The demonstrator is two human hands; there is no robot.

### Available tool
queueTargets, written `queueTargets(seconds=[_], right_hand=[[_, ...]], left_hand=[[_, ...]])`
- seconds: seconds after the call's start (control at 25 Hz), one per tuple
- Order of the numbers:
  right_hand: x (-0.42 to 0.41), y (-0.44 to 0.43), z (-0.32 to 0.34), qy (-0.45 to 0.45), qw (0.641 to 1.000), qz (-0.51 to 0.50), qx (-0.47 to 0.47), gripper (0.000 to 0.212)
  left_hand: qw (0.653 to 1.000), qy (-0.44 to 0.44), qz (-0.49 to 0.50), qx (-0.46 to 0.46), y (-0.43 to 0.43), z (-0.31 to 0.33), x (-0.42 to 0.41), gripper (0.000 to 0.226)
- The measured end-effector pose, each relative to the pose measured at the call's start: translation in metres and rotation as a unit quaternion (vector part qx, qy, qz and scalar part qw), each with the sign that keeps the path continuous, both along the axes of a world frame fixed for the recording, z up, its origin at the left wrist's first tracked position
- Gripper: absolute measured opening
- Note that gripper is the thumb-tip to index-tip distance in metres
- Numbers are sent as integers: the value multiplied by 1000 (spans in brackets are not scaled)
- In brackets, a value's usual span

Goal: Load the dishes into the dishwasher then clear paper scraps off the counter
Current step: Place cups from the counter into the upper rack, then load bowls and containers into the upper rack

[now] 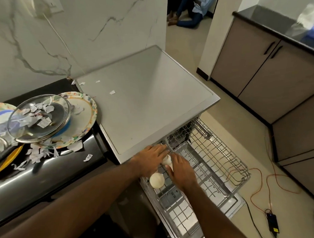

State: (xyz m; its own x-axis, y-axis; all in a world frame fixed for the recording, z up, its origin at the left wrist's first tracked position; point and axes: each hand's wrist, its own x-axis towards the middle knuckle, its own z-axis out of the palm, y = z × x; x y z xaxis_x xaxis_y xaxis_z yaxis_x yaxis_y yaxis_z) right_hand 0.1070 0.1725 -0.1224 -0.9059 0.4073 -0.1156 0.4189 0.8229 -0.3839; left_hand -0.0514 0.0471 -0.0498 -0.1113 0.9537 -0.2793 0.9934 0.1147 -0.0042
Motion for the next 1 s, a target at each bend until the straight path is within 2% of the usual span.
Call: queueTargets(seconds=[0.2, 0.44, 0.68, 0.76, 0.88, 1.0], right_hand=[[-63, -22, 46, 92, 990, 106, 13, 59], [-139, -70, 74, 121, 970, 204, 44, 62], [-228, -164, 99, 67, 941, 333, -1, 52], [-251, -198, 106, 48, 932, 359, -8, 45], [-277, -244, 118, 9, 929, 371, 5, 28], [-294, -277, 123, -41, 930, 363, 37, 32]], left_hand=[[998, 7, 26, 53, -28, 26, -31, 109], [989, 36, 98, 101, -96, 57, -84, 95], [967, 69, 226, 101, -216, 67, -131, 75], [956, 53, 272, 93, -255, 68, -141, 69], [931, 50, 349, 95, -303, 77, -153, 58], [904, 73, 410, 99, -336, 88, -167, 57]])
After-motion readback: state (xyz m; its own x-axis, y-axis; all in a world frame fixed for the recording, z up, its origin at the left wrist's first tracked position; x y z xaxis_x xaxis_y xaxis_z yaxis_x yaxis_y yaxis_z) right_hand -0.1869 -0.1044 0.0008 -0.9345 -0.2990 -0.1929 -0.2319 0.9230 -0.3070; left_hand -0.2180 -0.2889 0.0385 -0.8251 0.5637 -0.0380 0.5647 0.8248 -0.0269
